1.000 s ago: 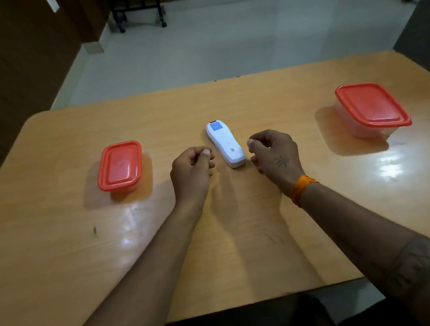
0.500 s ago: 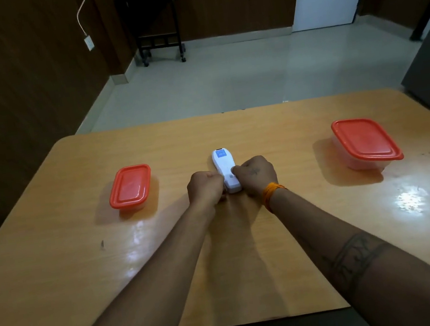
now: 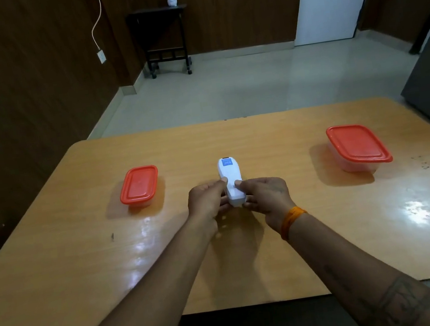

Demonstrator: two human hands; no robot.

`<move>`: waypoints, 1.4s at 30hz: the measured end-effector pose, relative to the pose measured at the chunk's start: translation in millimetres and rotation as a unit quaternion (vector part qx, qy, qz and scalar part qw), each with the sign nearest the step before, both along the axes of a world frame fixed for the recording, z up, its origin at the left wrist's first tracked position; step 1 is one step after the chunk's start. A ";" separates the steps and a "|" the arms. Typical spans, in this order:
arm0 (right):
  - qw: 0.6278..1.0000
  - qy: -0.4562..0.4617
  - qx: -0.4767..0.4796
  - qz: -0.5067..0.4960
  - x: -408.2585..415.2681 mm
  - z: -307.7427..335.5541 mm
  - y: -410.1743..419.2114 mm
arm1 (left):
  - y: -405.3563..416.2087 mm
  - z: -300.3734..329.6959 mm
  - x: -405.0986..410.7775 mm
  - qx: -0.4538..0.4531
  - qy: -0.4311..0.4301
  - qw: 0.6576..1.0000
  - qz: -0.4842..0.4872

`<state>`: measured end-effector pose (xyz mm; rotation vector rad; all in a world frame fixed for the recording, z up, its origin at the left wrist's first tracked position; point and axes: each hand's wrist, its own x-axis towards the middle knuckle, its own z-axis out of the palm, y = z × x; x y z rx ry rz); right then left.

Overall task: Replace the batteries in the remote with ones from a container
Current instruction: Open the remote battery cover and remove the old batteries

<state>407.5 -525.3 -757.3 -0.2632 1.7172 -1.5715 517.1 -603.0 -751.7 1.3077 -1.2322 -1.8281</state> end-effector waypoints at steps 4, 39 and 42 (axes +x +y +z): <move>0.999 -0.013 -0.029 0.039 11.5 8.9 33.9 | 26.2 7.8 13.0 0.015 0.030 0.999 -0.012; 0.991 0.077 -0.087 0.059 10.7 -1.7 60.1 | 58.9 -1.7 12.4 -0.067 0.014 0.996 -0.060; 0.991 0.070 -0.091 0.064 10.8 -2.3 60.2 | 57.1 -1.7 15.0 -0.057 0.021 0.996 -0.062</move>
